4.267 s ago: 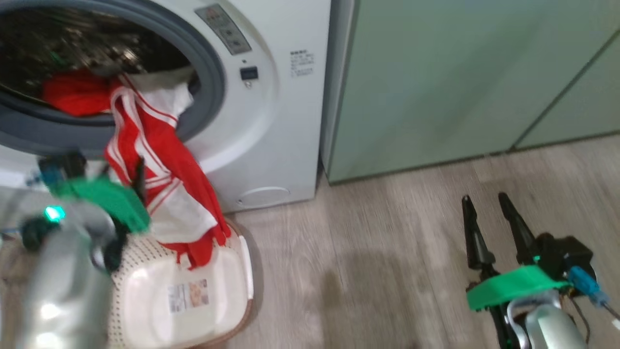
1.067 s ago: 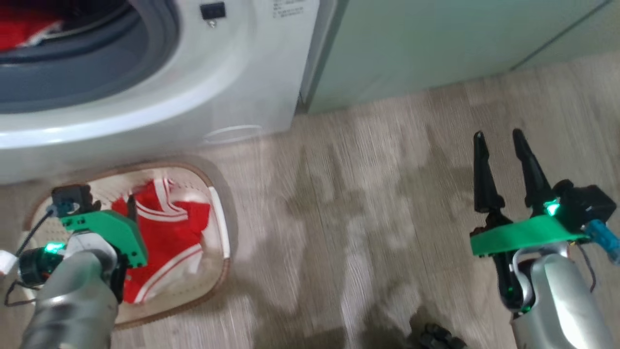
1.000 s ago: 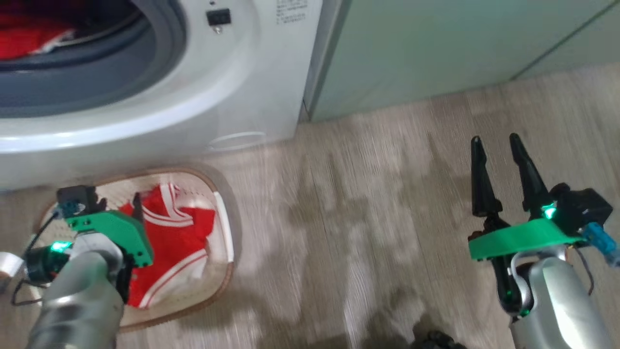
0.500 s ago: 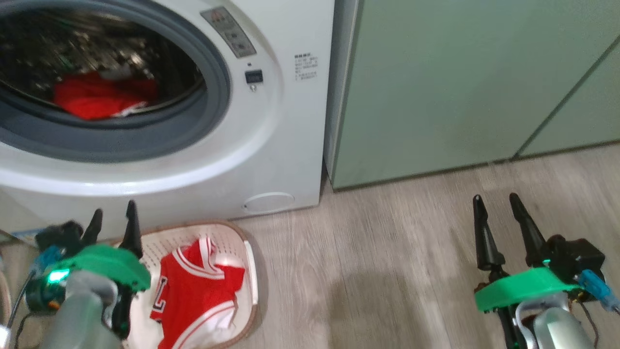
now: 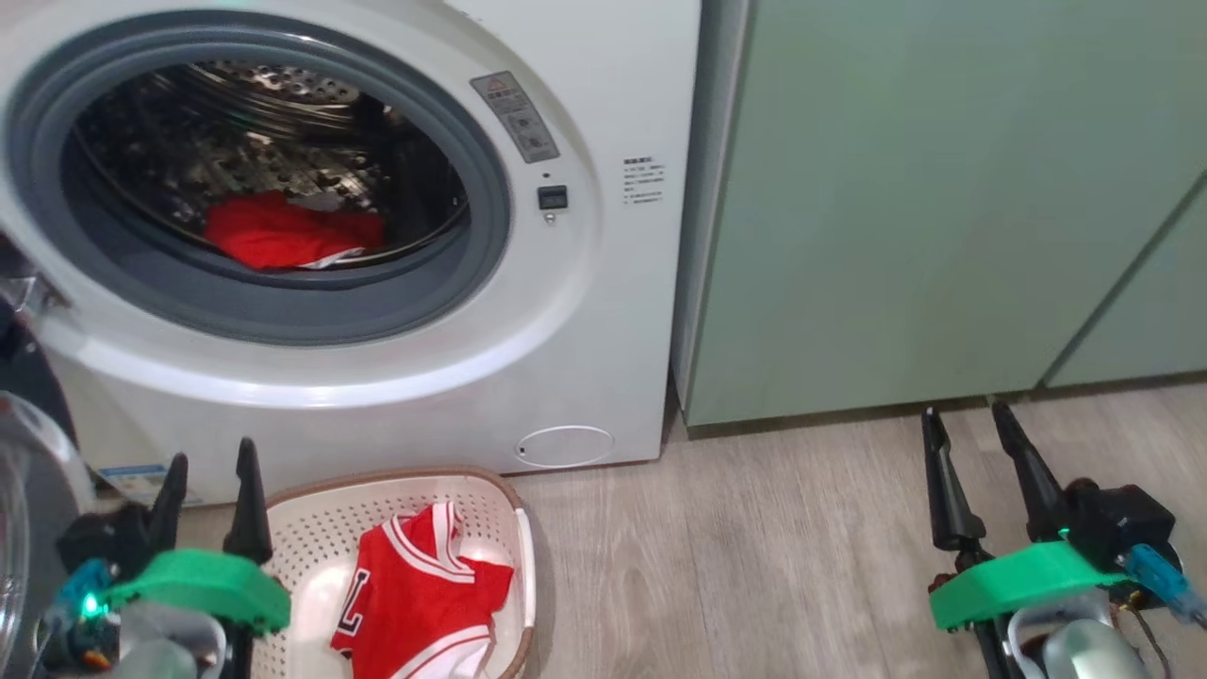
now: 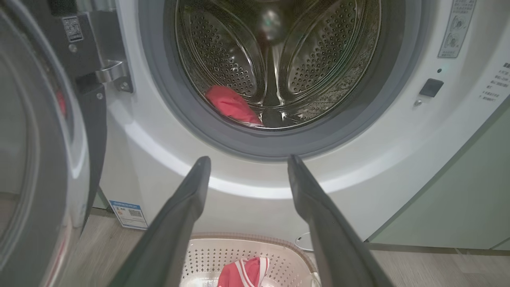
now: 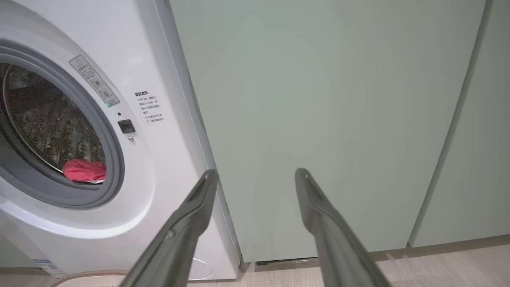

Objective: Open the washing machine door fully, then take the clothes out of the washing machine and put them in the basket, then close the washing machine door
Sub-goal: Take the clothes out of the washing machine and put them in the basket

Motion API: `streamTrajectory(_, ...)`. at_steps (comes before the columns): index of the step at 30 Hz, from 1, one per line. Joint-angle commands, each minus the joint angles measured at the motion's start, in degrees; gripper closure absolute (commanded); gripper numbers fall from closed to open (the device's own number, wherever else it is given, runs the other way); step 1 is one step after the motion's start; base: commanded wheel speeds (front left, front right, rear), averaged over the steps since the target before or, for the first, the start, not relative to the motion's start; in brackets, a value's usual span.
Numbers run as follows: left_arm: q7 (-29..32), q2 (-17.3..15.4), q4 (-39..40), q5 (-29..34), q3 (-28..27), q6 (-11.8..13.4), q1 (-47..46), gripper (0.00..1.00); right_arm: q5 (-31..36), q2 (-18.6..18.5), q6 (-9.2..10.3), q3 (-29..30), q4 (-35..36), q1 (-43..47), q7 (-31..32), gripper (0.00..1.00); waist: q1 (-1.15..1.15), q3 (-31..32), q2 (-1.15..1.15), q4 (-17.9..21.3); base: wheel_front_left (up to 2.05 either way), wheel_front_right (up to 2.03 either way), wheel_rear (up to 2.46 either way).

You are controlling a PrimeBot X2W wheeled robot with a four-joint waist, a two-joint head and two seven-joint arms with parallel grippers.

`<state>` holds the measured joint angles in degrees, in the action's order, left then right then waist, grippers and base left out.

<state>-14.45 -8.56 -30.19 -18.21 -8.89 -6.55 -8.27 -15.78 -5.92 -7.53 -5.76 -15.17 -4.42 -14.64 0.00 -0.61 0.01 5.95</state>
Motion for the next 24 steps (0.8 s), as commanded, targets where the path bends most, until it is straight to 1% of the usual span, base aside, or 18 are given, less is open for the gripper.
streamTrajectory(1,-0.5,-0.5,2.8,0.6,-2.6,-0.2,-0.4,0.0,0.0,-1.1,0.04,-1.6,1.4,-0.3,-0.4,0.0,0.0,0.6,-0.01,-0.8,0.0,0.0,0.0)
streamTrajectory(6,-0.5,0.8,5.2,1.8,-3.3,-0.3,1.9,0.0,0.1,-0.7,0.04,-1.3,1.4,0.0,-0.4,0.0,0.0,1.3,-0.01,-1.9,0.0,0.0,0.0)
streamTrajectory(12,-0.5,1.7,5.9,2.8,-3.5,-0.4,2.7,0.0,0.0,0.1,0.04,-0.6,1.5,1.0,-0.4,0.0,0.0,1.8,-0.01,-2.5,0.0,0.0,0.0)
streamTrajectory(24,-0.5,1.3,6.3,4.4,-3.6,-0.7,2.5,0.0,-0.1,0.6,0.04,-0.5,1.3,1.3,-0.4,0.0,0.0,1.8,-0.01,-1.6,0.0,0.0,0.0)
